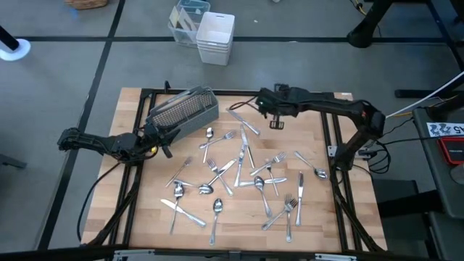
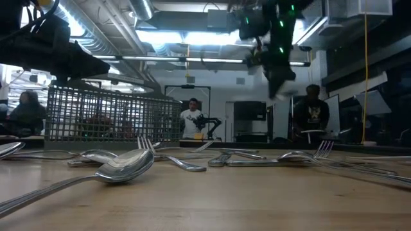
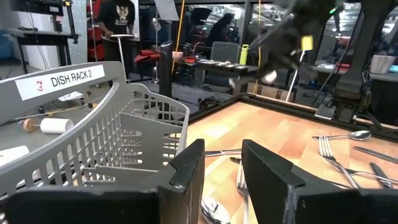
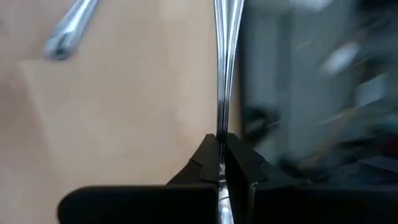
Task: Sort silverware
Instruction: Put the silver spoon into the silverware rack
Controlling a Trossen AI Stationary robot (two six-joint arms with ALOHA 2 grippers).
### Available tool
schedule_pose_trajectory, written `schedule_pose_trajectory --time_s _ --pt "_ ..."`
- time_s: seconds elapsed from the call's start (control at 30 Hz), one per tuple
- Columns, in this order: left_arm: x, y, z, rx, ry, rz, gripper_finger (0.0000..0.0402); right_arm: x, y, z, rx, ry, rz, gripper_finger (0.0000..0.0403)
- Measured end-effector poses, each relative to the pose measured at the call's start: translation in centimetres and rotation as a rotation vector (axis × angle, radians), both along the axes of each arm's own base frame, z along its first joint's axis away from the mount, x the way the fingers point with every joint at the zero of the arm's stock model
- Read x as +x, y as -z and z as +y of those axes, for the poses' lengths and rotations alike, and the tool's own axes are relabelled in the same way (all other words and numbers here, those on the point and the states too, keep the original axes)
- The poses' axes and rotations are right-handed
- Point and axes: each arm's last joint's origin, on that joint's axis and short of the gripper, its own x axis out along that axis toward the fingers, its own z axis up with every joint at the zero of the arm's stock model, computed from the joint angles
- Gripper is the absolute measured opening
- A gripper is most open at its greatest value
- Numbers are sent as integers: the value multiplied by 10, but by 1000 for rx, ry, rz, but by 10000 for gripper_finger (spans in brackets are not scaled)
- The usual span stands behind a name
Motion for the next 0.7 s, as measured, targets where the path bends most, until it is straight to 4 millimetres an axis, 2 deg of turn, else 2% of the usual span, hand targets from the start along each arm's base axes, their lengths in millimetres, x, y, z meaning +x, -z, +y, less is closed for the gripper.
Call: schedule_pose_trajectory --time_s 0.17,0.37,0.5,0.7 --pt "0 0 0 1 0 1 100 25 -34 23 -316 -259 91 7" --pt "0 0 0 -2 0 -1 100 53 -51 39 -590 -575 226 12" --pt "0 0 0 -2 0 -2 100 74 -48 37 -729 -699 347 11" --pt "0 0 0 -2 1 0 100 105 -29 30 -875 -835 545 12"
